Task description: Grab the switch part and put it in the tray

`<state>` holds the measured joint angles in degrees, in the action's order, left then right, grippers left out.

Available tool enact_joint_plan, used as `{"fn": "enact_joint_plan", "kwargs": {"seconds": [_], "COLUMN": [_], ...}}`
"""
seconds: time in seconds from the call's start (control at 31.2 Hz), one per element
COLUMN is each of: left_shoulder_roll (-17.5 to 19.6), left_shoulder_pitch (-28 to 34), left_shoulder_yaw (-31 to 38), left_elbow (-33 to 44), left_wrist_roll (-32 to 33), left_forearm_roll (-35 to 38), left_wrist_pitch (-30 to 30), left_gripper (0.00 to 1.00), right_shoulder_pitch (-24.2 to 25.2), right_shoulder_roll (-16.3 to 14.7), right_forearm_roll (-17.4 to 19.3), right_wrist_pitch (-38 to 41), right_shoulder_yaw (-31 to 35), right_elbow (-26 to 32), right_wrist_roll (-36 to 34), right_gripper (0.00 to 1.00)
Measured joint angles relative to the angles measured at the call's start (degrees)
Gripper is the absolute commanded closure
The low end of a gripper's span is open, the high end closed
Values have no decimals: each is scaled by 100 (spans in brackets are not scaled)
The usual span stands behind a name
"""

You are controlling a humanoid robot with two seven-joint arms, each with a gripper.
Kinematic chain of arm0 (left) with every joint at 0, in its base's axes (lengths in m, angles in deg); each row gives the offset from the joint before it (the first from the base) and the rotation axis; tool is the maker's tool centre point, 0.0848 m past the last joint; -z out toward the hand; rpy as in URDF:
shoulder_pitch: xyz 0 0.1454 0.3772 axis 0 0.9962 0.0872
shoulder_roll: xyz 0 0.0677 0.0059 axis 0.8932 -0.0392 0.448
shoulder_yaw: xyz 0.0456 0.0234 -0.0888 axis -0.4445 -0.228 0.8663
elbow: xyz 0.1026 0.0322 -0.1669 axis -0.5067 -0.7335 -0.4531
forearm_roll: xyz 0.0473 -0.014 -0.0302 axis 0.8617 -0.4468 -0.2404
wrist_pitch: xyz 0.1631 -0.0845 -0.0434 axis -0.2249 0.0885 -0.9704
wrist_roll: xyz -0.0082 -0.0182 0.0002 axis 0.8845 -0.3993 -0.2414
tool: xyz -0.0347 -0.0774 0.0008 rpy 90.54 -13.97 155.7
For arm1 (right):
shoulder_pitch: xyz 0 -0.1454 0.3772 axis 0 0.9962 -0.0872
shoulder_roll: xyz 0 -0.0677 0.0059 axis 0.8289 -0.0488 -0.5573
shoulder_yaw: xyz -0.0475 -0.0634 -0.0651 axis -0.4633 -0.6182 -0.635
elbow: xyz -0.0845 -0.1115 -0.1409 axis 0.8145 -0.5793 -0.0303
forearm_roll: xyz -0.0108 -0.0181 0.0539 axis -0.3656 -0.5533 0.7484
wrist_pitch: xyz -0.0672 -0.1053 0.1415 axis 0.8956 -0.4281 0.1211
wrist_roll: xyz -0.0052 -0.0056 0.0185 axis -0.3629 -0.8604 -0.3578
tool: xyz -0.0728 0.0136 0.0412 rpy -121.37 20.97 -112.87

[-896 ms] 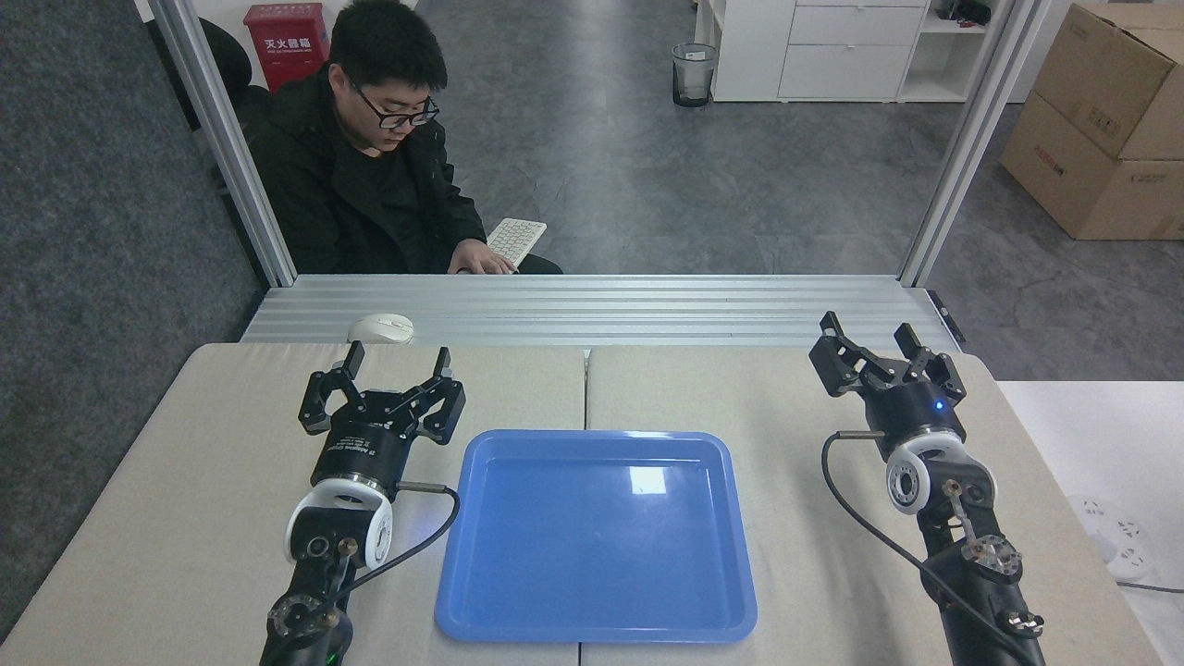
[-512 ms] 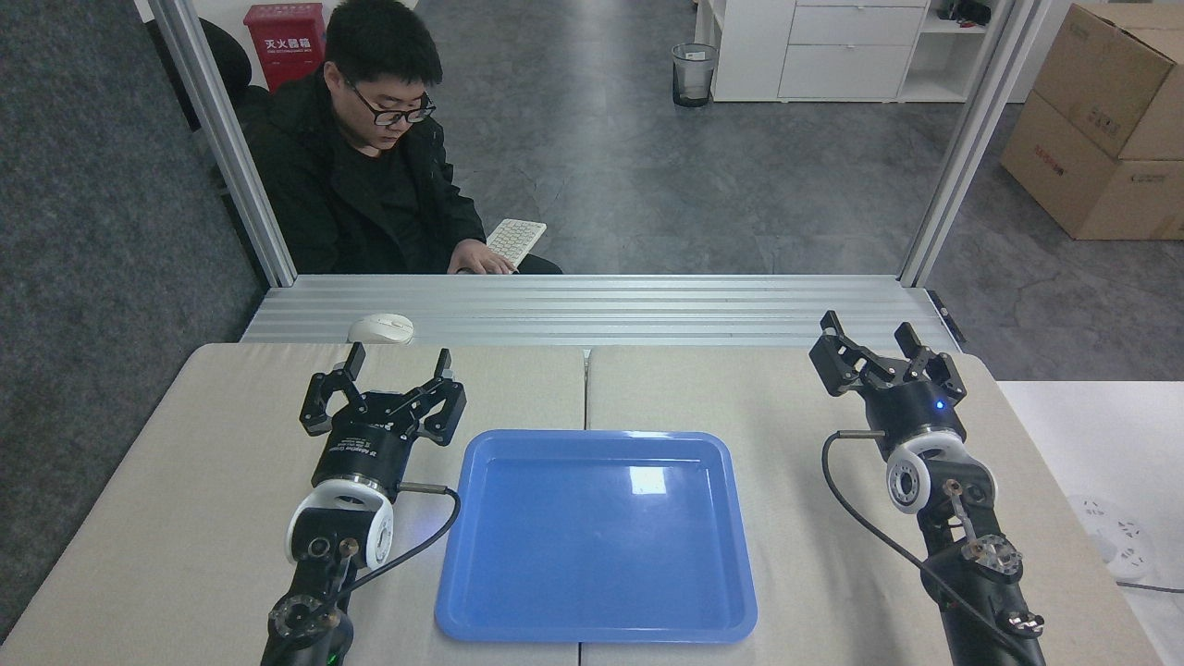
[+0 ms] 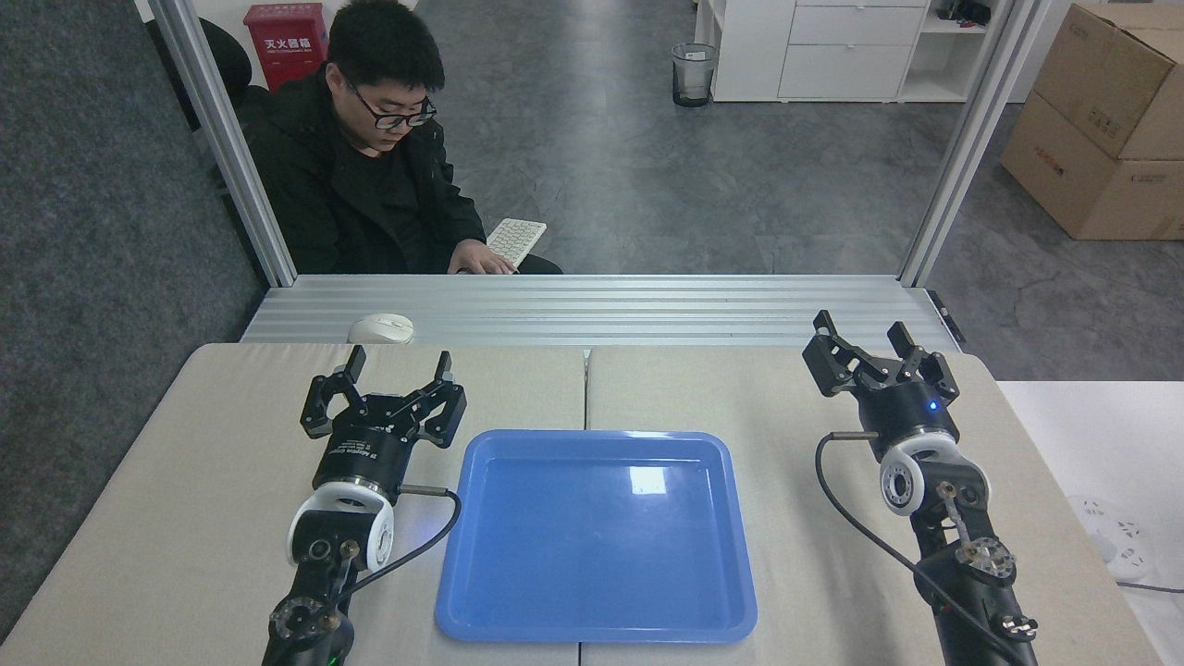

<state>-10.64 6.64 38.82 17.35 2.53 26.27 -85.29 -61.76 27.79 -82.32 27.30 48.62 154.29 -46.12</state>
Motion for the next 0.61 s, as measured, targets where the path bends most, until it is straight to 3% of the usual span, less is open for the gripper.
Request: {"fn": "enact_joint_plan", "kwargs": {"seconds": [0.61], "left_shoulder_roll": [-5], "left_shoulder_pitch": [12], "left_shoulder_yaw": [0], "left_elbow": [-15], "left_wrist_roll": [-18], "left_forearm_roll": [-7], "left_wrist_pitch": [-1], "left_gripper": [0], "right_shoulder_pitch": [20], "right_shoulder_roll": [57], "right_forearm_roll": [1], "right_wrist_pitch": [14], "right_shoulder_yaw": [-10], "right_elbow": [99], "right_wrist_roll": [9], "right_gripper": [0]}}
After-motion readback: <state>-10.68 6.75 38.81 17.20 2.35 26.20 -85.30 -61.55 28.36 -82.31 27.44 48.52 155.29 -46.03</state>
